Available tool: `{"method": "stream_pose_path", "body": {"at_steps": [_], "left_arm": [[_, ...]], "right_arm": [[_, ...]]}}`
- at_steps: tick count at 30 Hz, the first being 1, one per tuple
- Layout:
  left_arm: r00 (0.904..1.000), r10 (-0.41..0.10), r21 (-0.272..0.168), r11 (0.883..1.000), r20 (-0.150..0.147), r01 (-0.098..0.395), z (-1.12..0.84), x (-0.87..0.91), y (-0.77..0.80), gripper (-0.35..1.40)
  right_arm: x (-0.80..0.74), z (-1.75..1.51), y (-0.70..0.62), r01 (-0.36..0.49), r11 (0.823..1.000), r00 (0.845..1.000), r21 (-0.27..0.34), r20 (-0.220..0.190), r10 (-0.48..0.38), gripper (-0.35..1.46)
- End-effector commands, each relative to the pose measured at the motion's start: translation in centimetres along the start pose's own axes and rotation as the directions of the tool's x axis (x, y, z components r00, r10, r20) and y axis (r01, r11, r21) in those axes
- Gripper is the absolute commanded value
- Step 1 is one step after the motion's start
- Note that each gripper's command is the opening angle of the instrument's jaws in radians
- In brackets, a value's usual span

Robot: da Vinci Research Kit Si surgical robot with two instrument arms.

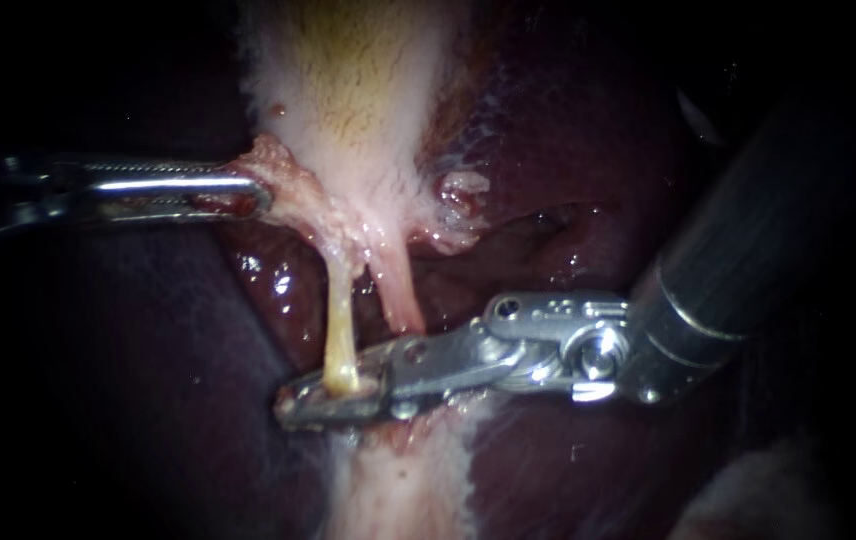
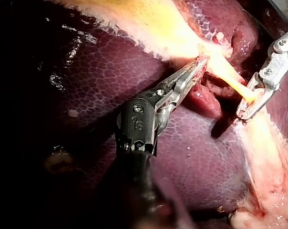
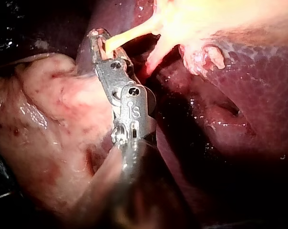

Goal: Clipping second clip left tube

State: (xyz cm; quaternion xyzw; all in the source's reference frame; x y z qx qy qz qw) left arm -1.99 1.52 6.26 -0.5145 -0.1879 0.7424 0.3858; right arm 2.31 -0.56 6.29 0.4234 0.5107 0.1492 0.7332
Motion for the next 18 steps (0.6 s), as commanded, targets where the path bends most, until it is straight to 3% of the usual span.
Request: {"method": "stream_pose_path", "body": {"at_steps": [1, 5, 18], "left_arm": [[1.0000, 0.000, 0.001, 1.000, 0.000, 0.000, 0.00, 0.00, 0.00, -0.35], [1.0000, 0.000, 0.001, 1.000, 0.000, 0.000, 0.00, 0.00, 0.00, -0.35], [1.0000, 0.000, 0.000, 1.000, 0.000, 0.000, 0.01, -0.01, -0.03, -0.35]], "right_arm": [[0.02, 0.00, 0.00, -0.008, 1.000, 1.000, -0.003, 0.013, 0.008, -0.35], [0.00, -0.05, 0.02, -0.012, 1.000, 0.999, -0.016, 0.049, 0.013, -0.35], [-0.07, -0.10, 0.11, -0.009, 1.000, 0.999, -0.014, 0.051, 0.010, -0.35]]}}
